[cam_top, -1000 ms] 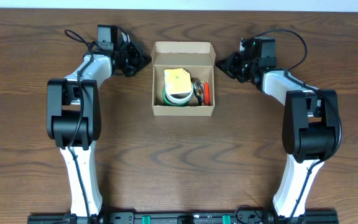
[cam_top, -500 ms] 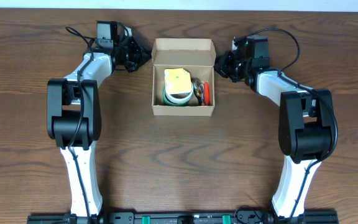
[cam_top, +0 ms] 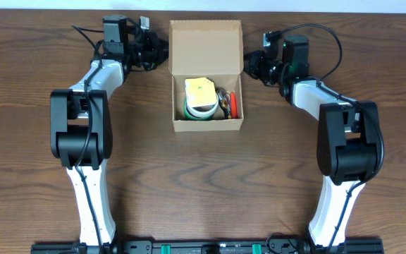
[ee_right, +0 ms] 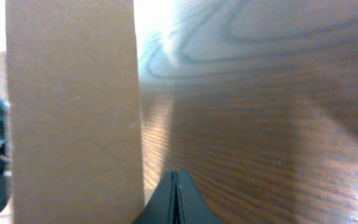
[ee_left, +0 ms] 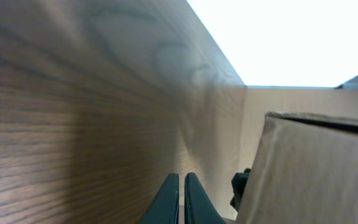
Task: Pack container
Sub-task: 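Swing the box lid over and down with both grippers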
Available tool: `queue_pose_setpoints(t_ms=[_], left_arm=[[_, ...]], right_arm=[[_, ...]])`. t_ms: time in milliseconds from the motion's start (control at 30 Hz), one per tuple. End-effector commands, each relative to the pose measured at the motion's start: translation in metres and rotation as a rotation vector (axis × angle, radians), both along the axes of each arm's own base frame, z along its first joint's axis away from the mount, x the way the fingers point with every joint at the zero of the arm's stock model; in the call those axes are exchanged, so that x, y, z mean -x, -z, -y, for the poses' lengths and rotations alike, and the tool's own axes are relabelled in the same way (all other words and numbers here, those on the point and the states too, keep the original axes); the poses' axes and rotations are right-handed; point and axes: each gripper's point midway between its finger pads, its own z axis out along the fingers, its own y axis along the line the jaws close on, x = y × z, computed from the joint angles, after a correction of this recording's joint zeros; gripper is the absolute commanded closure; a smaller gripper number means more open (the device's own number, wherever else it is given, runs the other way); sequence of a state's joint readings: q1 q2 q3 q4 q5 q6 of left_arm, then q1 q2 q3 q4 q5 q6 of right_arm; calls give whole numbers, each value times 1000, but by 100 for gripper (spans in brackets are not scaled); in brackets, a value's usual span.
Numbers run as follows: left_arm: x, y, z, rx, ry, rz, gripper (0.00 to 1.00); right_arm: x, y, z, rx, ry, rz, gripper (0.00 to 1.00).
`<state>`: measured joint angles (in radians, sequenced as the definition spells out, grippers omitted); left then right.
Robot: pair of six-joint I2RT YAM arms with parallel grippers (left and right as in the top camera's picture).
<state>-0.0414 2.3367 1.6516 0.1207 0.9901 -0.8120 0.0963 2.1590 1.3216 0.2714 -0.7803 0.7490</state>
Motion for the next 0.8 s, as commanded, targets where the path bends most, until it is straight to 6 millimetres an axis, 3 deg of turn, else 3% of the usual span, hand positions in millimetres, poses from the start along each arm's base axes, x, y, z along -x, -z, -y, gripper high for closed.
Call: queue_pose_setpoints(t_ms=[0, 500, 633, 767], left_arm=[[0, -35, 4, 46, 59, 88, 94], [20, -115, 8, 22, 168, 336, 94], [30, -120, 9, -2, 188, 328, 94], [48, -117, 8, -39, 218, 282, 94]], right_arm=[[6, -6, -2, -32, -90, 61, 98], [15, -67, -11, -110, -277, 257, 98], [24, -80, -10, -76, -296, 276, 98], [40, -80, -10, -7, -310, 241, 98]])
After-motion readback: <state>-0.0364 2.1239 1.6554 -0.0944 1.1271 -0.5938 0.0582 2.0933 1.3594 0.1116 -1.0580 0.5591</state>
